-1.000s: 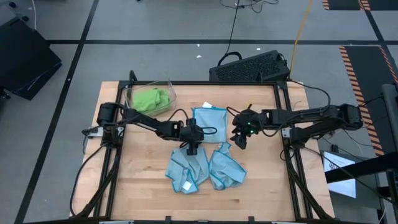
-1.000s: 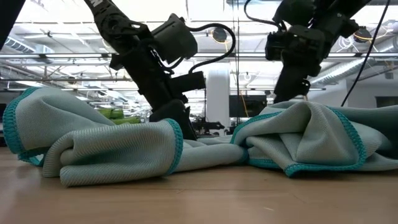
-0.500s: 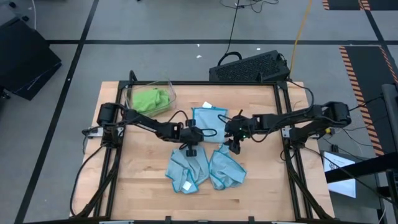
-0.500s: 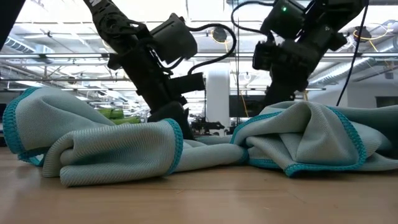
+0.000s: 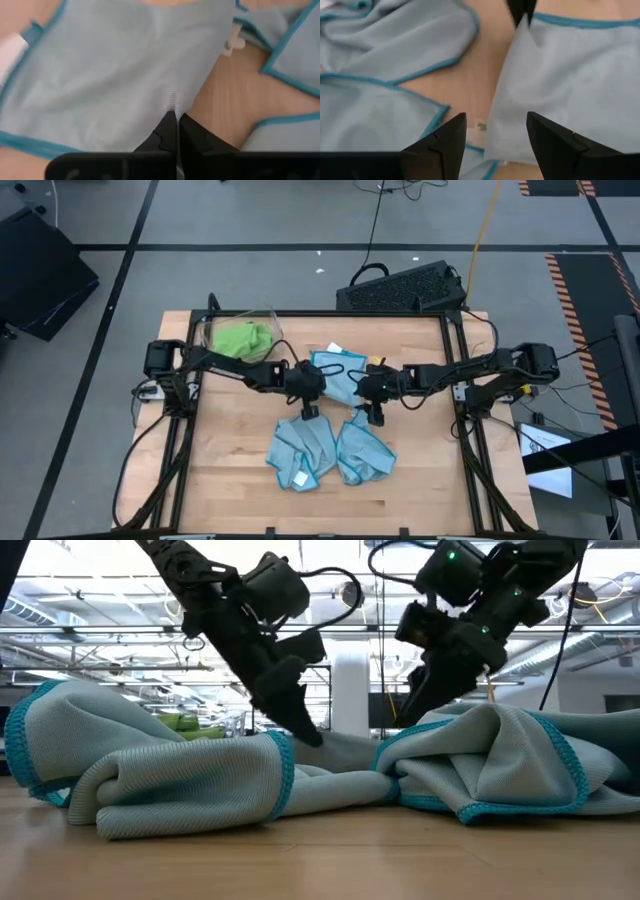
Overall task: Fold microfiber towels
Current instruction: Fold the top center blue microfiber cloth
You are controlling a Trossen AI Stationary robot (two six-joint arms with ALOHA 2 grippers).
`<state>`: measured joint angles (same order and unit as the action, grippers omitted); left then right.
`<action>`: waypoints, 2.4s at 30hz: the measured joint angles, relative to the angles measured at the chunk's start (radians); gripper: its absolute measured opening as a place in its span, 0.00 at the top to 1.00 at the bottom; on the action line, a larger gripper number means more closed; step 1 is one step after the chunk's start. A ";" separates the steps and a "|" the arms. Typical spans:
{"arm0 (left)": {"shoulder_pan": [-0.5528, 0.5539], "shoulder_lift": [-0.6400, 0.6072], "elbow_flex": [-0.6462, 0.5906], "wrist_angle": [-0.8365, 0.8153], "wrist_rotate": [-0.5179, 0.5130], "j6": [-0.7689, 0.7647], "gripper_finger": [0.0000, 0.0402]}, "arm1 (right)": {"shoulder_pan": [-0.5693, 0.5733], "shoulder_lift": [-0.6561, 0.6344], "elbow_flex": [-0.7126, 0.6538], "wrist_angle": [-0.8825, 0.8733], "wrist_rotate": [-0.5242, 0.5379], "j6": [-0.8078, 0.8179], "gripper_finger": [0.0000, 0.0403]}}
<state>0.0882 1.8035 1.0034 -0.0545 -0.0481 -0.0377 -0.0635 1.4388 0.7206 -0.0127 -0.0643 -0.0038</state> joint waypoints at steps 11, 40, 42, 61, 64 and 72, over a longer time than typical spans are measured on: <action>0.050 0.001 -0.001 -0.030 0.082 -0.030 0.99 | 0.006 0.112 -0.001 0.126 0.067 -0.001 0.39; 0.128 0.001 0.000 -0.024 0.145 -0.159 0.99 | 0.092 0.213 -0.001 0.176 0.228 0.040 0.41; 0.128 0.000 0.000 -0.024 0.145 -0.159 0.99 | 0.092 0.213 -0.001 0.174 0.251 0.039 0.42; 0.126 0.000 0.000 -0.033 0.145 -0.208 0.99 | 0.088 0.254 -0.001 0.237 0.244 0.112 0.93; 0.125 0.000 0.000 -0.033 0.164 -0.239 0.99 | 0.078 0.242 -0.001 0.216 0.230 0.140 0.97; 0.089 -0.006 0.000 -0.036 0.320 -0.420 0.99 | 0.057 0.159 -0.001 0.080 0.078 0.277 0.98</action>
<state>0.1769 1.7970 1.0039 -0.0903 0.2721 -0.4582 -0.0061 1.5983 0.7197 0.0671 0.0135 0.2727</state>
